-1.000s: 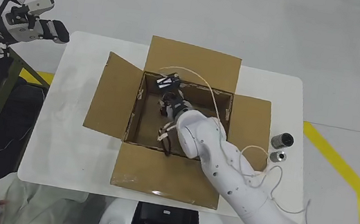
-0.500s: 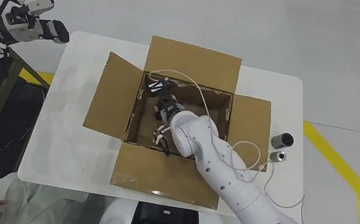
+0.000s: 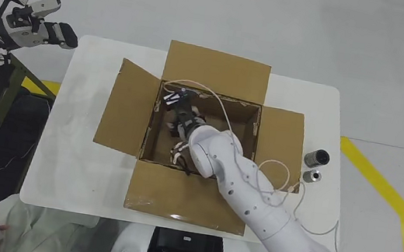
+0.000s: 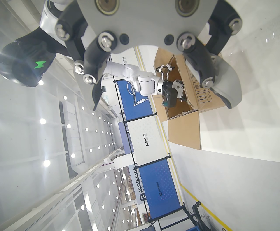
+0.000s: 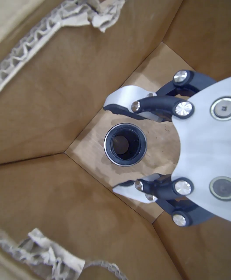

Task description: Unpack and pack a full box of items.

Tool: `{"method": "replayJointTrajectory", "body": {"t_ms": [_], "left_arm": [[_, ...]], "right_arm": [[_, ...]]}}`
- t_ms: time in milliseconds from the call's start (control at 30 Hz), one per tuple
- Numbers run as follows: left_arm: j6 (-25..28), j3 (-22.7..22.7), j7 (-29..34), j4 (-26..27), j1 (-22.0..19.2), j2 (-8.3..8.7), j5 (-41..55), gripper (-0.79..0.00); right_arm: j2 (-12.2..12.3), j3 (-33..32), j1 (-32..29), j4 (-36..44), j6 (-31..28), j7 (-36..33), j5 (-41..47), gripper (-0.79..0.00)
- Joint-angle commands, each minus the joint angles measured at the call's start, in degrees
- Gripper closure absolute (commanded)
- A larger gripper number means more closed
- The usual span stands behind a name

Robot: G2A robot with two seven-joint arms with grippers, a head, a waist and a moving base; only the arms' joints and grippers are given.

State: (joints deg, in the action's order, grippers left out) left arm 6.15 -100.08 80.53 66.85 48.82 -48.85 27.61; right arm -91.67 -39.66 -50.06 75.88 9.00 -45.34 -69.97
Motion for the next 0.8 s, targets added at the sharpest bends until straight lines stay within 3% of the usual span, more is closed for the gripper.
{"method": "replayJointTrajectory", "body": {"t_ms": [0,433,767], "left_arm": [[0.0,0.0,0.0,0.0,0.0,0.0,0.0,-0.785],[0.0,0.0,0.0,0.0,0.0,0.0,0.0,-0.785],[0.0,0.0,0.0,0.0,0.0,0.0,0.0,-0.785]], "right_arm": [[0.07,-0.31,-0.53,1.59,0.24,-0.07,-0.92,-0.702],[2.49,-5.11,-9.89,20.24,-1.7,-5.05,-8.25,-0.714],[5.26,-13.87,-21.62,35.91,-6.0,-1.93,-10.98,-0.708]]}}
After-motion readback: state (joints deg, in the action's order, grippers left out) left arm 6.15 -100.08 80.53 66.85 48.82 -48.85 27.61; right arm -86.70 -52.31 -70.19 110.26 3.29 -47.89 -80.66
